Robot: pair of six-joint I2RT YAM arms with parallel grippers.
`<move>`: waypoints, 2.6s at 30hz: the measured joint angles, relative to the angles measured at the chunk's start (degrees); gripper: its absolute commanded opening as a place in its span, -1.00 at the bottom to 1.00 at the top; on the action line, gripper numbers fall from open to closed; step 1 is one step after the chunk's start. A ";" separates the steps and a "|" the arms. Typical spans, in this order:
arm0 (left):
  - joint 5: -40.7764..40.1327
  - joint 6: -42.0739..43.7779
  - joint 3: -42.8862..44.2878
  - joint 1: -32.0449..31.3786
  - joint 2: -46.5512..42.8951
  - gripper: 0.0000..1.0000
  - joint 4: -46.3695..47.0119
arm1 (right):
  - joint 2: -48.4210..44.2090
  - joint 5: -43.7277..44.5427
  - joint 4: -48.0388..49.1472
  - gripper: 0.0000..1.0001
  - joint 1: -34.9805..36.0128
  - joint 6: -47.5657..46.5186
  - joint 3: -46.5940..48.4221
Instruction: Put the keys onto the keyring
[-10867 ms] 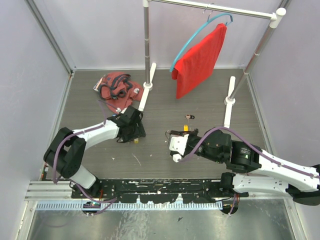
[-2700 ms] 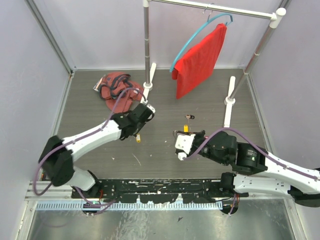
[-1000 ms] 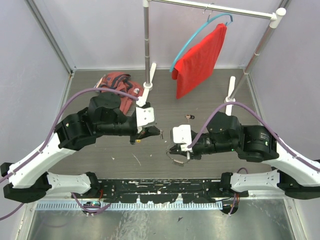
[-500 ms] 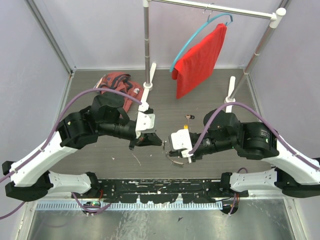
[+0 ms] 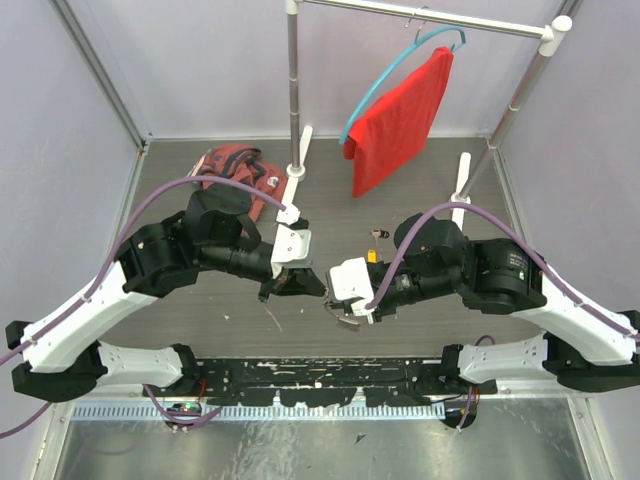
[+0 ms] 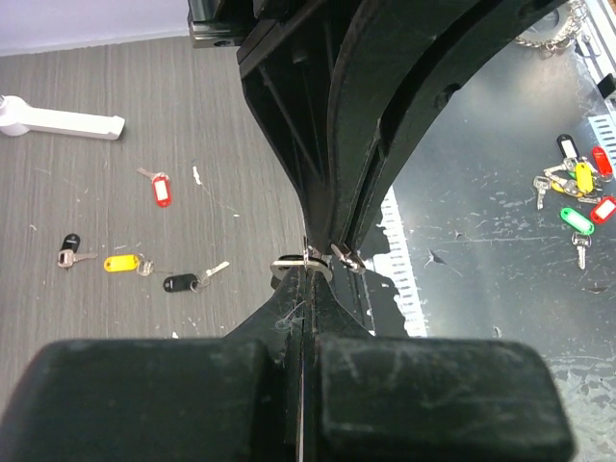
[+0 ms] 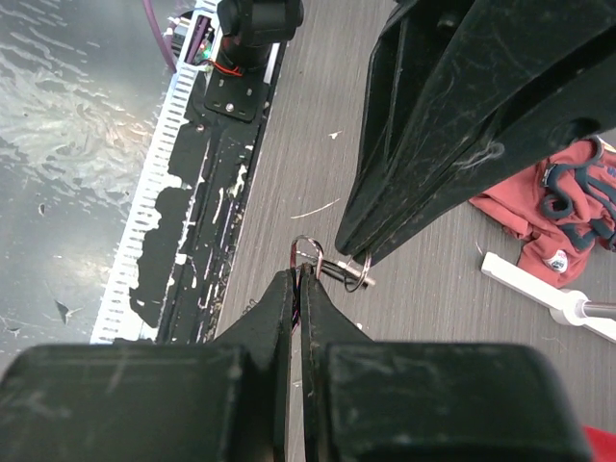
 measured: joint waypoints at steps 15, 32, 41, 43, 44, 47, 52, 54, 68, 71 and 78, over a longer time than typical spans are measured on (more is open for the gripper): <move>2.19 0.26 0.28 0.00 0.48 -1.00 -1.40 | 0.79 0.11 0.02 -0.99 0.00 -1.62 1.07; 3.37 0.63 0.39 0.00 0.72 -1.00 -1.64 | 0.79 0.13 -0.15 -0.99 0.04 -1.64 1.09; 3.30 0.63 0.39 0.00 0.39 -1.00 -1.62 | 0.76 0.26 -0.15 -0.99 0.04 -1.33 1.09; 2.78 0.57 0.35 0.00 0.11 -1.00 -1.53 | 0.72 0.33 -0.15 -0.99 0.04 -1.05 1.07; 2.19 0.48 0.17 -0.02 -0.35 -1.00 -1.22 | 0.66 0.42 -0.15 -0.99 0.04 -0.85 1.07; 0.04 0.26 -0.66 -0.04 -2.23 -1.00 -0.04 | 0.26 0.68 -0.11 -0.99 0.04 -0.26 1.01; -3.26 -0.04 -1.92 -0.04 -5.97 -1.00 1.62 | -1.14 1.03 0.24 -0.99 0.04 2.32 0.79; -4.28 -0.13 -2.29 -0.04 -6.84 -1.00 2.25 | -1.81 1.11 0.96 -0.99 0.04 3.63 0.20; -12.72 -2.56 -7.63 -0.04 -7.91 -1.00 4.63 | -6.49 8.44 7.15 -0.99 0.04 17.14 -5.25; -17.35 -3.72 -10.62 -0.04 -7.50 -1.00 5.20 | -6.80 12.39 7.61 -0.99 0.02 19.37 -7.08; -26.25 -9.68 -24.83 -0.04 -1.33 -1.00 8.02 | -7.69 18.62 7.89 -0.99 -0.09 22.18 -10.75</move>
